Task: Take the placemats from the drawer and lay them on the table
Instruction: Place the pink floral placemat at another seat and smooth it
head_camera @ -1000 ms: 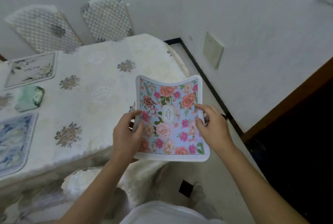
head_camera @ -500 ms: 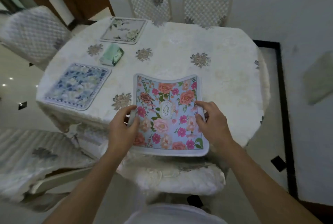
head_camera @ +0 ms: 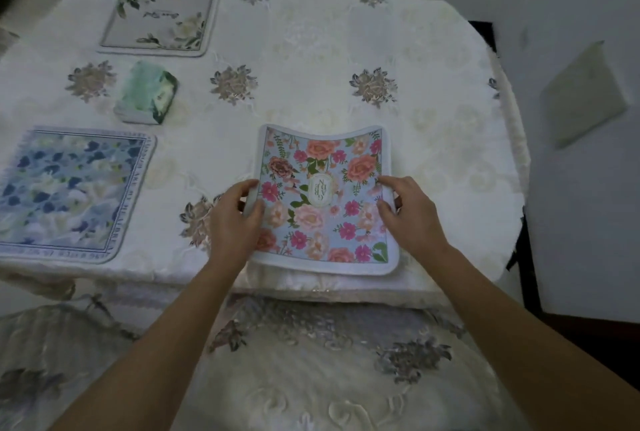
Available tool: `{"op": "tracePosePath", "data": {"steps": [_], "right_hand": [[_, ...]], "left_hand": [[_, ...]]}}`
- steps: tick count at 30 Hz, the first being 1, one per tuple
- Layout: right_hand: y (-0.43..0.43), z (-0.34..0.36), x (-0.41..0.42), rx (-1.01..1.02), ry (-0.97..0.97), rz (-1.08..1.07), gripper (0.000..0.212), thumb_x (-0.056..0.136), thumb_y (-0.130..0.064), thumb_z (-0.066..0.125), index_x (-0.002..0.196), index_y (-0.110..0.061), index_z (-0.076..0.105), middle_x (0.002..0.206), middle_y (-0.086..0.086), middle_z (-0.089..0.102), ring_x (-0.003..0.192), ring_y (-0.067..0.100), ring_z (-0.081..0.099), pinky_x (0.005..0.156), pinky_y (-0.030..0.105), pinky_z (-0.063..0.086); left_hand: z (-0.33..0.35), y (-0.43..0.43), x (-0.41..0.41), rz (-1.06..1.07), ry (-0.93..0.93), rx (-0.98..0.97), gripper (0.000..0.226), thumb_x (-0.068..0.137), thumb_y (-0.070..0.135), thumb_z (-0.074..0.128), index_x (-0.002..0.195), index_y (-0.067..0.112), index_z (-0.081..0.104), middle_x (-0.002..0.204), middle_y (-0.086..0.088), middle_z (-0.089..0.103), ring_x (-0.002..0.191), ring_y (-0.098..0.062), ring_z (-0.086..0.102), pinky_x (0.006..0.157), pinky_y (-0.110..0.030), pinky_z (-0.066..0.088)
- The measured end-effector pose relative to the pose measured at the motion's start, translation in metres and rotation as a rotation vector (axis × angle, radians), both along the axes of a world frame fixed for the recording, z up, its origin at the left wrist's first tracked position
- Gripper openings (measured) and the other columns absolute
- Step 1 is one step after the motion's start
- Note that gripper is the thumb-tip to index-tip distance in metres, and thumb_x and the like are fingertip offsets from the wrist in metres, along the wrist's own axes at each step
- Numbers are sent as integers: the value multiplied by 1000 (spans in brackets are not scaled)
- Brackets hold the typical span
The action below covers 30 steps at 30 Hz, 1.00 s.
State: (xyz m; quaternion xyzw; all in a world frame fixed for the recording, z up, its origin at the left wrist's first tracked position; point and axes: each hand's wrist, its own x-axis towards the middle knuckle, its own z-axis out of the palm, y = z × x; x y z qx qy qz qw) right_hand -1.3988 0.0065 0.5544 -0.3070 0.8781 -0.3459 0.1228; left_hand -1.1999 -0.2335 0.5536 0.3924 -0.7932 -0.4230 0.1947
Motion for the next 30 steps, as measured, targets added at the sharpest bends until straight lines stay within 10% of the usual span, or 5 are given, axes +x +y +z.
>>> {"op": "tracePosePath", "data": {"steps": [16, 26, 30], "right_hand": [[-13, -60, -28, 151, -49, 23, 42, 90, -24, 68, 131, -20, 57, 127, -1, 45, 92, 6, 53, 79, 22, 49], [-62, -60, -97, 53, -47, 7, 47, 90, -25, 69, 135, -18, 57, 126, 5, 50, 103, 9, 52, 89, 25, 46], [-85, -62, -121, 73, -31, 17, 38, 89, -20, 68, 126, -17, 63, 121, 5, 54, 103, 15, 58, 84, 19, 39]], "left_hand": [[-67, -17, 7, -5, -264, -70, 33, 93, 25, 63, 125, 22, 59, 111, 3, 59, 86, -6, 52, 66, -12, 36], [-65, -32, -19, 100, -240, -70, 28, 91, 34, 67, 118, 31, 59, 92, 25, 58, 81, 6, 58, 62, -19, 43], [-67, -29, -10, 155, -264, -27, 37, 92, 32, 67, 126, 22, 59, 97, 9, 66, 81, -8, 62, 67, -25, 48]]}}
